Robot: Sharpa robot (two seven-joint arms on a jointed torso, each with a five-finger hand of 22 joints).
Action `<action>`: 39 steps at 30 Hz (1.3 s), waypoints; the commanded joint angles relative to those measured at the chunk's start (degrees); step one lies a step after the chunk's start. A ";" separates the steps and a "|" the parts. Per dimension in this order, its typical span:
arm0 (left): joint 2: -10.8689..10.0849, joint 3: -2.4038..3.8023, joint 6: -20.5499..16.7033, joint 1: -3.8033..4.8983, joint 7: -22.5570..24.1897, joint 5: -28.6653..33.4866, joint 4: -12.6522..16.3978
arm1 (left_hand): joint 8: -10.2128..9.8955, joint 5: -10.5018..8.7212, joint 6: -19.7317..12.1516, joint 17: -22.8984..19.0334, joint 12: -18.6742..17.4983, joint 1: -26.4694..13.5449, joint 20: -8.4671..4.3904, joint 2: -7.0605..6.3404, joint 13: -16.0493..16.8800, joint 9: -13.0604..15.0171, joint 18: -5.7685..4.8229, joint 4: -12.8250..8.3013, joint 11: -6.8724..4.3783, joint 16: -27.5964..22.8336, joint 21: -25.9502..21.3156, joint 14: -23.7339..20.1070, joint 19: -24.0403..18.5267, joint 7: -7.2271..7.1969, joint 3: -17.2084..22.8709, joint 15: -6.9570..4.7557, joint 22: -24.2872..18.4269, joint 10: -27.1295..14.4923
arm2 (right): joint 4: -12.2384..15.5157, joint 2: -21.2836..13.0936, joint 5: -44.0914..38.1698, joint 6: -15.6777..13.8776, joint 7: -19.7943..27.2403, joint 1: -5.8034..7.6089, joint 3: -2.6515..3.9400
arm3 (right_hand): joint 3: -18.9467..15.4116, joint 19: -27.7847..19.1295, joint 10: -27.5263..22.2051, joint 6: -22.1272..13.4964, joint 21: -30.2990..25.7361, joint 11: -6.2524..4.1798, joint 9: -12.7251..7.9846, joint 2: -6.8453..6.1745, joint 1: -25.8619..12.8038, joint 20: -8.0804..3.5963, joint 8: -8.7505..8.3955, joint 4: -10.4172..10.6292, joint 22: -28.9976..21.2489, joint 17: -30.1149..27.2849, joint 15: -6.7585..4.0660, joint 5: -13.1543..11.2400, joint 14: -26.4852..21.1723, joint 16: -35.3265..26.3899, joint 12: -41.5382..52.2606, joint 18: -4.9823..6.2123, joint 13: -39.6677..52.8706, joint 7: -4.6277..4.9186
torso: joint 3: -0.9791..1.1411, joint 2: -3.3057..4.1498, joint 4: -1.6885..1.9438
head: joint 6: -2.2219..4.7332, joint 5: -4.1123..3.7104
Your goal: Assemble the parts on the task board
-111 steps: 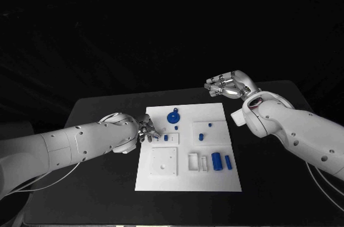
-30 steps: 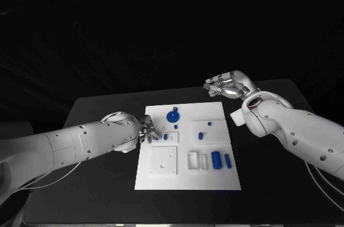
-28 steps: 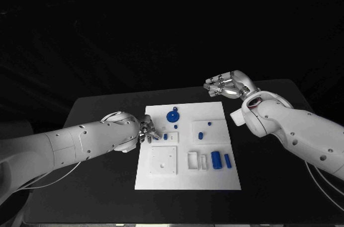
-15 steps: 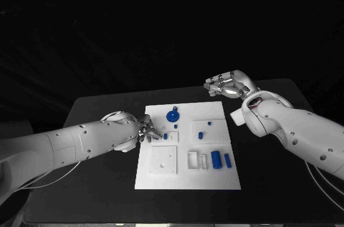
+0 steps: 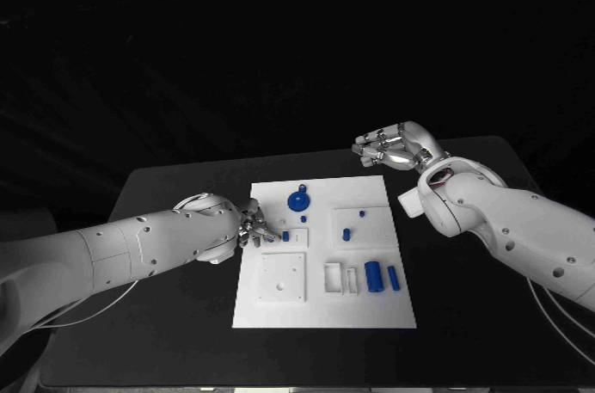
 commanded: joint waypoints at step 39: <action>-4.75 0.32 -0.78 -0.28 -1.57 6.48 3.17 | -1.01 -13.01 -6.17 -0.47 -4.56 -3.01 1.29 -10.91 -0.08 -16.70 0.12 10.33 1.62 -1.35 -2.38 -1.68 -0.40 2.66 3.54 1.43 0.87 1.52 | -0.05 -0.23 0.00 0.77 0.36 -0.49 0.02 | -0.49 -0.53 -0.52 -0.88 -0.22 0.04 0.01 0.11 0.42 0.23 -0.05 -0.05 -0.10 -0.09 0.15 1.17 -0.58 -0.23 -0.37 0.79 -0.08 -0.07 | -0.04 -0.09 0.20 | 0.06 -0.37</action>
